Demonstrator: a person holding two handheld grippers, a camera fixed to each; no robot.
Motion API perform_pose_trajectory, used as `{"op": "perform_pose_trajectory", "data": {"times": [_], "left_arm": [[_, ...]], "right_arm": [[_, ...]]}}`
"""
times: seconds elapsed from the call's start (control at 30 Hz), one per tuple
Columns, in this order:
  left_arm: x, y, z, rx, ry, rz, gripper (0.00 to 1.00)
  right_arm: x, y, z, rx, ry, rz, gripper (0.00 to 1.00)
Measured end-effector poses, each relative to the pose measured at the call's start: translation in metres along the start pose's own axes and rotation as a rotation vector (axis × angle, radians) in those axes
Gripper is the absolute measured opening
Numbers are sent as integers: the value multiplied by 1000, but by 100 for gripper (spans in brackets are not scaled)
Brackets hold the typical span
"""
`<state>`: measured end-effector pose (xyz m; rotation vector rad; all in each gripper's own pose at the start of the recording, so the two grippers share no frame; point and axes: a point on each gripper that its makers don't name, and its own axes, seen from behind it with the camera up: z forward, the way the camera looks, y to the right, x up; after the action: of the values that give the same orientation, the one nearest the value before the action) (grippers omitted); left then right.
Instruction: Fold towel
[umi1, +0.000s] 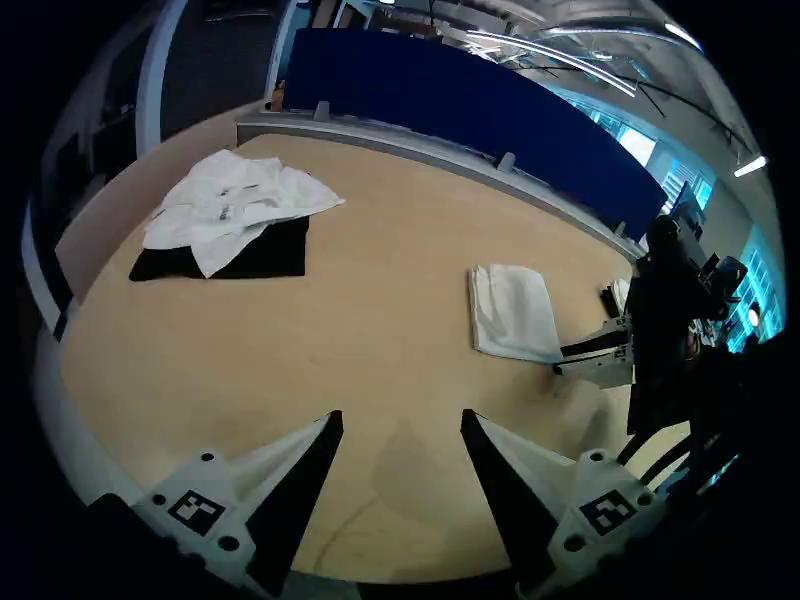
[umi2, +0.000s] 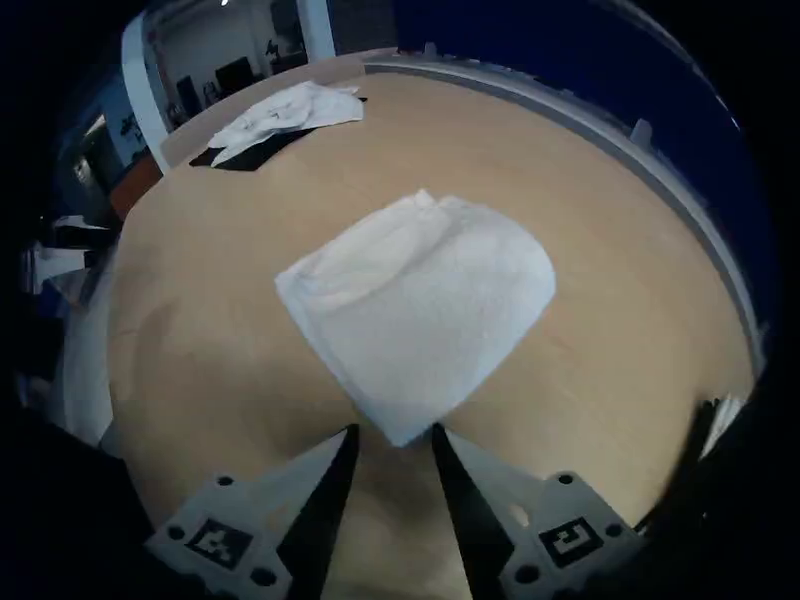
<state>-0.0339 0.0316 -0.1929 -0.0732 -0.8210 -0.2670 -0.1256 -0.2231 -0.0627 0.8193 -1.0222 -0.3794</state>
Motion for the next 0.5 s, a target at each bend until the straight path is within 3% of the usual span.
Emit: {"op": "perform_pose_trajectory", "data": {"times": [0.1,0.23,0.3,0.5], "left_arm": [[-1,0,0,-2,-1,2,88],[-1,0,0,-1,-2,3,87],[-1,0,0,-2,-2,2,87],[1,-1,0,-4,-1,4,88]], "right_arm": [[1,1,1,2,0,14,29],[4,2,1,3,4,18,19],[5,3,0,-4,8,15,8],[6,4,-1,-9,18,8,4]]}}
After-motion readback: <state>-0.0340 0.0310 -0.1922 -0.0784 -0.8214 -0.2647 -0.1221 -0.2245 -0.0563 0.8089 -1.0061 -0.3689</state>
